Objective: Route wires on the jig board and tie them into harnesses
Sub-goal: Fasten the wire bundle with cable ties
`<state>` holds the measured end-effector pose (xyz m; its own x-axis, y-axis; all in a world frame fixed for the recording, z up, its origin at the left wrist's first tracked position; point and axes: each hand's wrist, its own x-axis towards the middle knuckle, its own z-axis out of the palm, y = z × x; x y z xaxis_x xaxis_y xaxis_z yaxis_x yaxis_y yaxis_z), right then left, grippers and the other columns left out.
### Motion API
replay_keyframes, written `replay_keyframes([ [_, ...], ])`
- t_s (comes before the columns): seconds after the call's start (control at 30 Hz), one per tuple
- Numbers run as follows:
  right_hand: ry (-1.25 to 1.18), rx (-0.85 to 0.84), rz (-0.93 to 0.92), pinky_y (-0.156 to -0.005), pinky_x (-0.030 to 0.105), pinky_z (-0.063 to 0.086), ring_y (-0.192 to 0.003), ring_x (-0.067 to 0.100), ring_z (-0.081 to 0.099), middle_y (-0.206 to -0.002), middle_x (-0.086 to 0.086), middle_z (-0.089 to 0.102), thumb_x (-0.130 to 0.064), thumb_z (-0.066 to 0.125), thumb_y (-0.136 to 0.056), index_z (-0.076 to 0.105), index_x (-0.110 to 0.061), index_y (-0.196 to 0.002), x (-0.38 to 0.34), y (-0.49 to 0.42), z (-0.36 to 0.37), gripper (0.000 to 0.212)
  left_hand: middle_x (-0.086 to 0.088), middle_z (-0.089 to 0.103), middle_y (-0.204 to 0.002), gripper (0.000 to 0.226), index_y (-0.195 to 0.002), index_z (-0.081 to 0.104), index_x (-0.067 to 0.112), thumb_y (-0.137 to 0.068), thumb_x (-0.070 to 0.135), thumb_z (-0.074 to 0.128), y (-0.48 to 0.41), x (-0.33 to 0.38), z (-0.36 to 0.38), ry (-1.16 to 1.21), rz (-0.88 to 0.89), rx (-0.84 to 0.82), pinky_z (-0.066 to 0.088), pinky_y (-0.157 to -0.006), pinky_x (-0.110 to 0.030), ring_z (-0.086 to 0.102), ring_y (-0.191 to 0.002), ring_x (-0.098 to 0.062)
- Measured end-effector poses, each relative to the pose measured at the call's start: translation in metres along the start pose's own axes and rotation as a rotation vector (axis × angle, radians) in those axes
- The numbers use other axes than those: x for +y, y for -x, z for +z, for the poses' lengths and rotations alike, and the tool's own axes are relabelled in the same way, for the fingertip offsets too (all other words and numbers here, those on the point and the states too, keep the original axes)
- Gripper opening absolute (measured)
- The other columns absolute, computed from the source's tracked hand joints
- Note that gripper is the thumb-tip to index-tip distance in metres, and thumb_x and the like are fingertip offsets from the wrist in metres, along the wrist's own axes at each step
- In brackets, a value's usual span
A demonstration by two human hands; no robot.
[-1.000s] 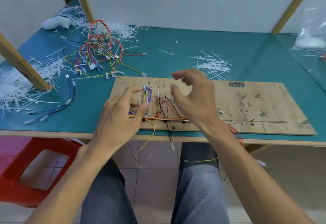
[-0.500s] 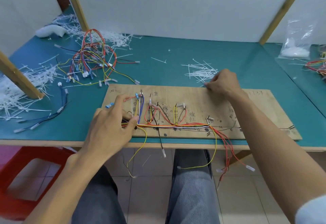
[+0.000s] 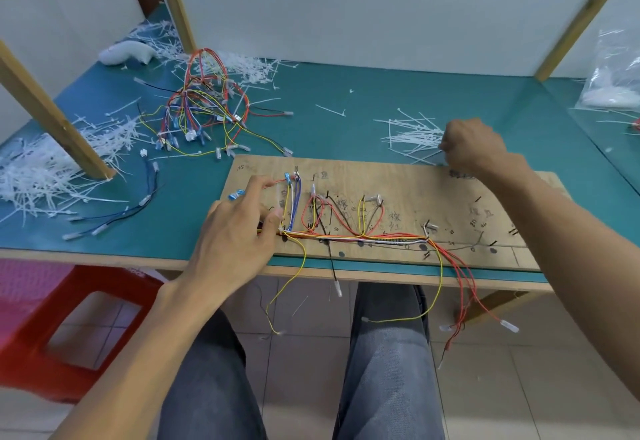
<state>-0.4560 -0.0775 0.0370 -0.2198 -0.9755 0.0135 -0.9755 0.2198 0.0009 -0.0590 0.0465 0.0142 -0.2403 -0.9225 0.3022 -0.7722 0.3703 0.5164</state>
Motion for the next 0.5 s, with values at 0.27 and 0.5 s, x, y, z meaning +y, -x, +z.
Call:
replay_keyframes([
  [0.27, -0.347, 0.253, -0.116, -0.088, 0.032, 0.054, -0.092, 0.032, 0.073, -0.094, 0.016, 0.079, 0.0, 0.068, -0.094, 0.082, -0.007, -0.1, 0.013, 0.032, -0.038, 0.017, 0.012, 0.073, -0.094, 0.029, -0.133, 0.052, 0.034, -0.105, 0.027, 0.057, 0.003, -0.005, 0.001, 0.1, -0.064, 0.063, 0.048, -0.077, -0.036, 0.063, -0.085, -0.015],
  [0.5, -0.71, 0.09, -0.506, -0.081, 0.03, 0.061, -0.081, 0.009, 0.073, -0.085, -0.009, 0.076, -0.019, 0.081, -0.093, 0.077, -0.02, -0.102, -0.046, 0.117, -0.081, 0.011, 0.013, 0.065, -0.125, 0.035, -0.131, 0.07, 0.025, -0.104, 0.046, 0.062, -0.009, 0.027, -0.004, 0.088, 0.168, 0.107, 0.04, -0.105, -0.033, 0.047, -0.121, -0.017],
])
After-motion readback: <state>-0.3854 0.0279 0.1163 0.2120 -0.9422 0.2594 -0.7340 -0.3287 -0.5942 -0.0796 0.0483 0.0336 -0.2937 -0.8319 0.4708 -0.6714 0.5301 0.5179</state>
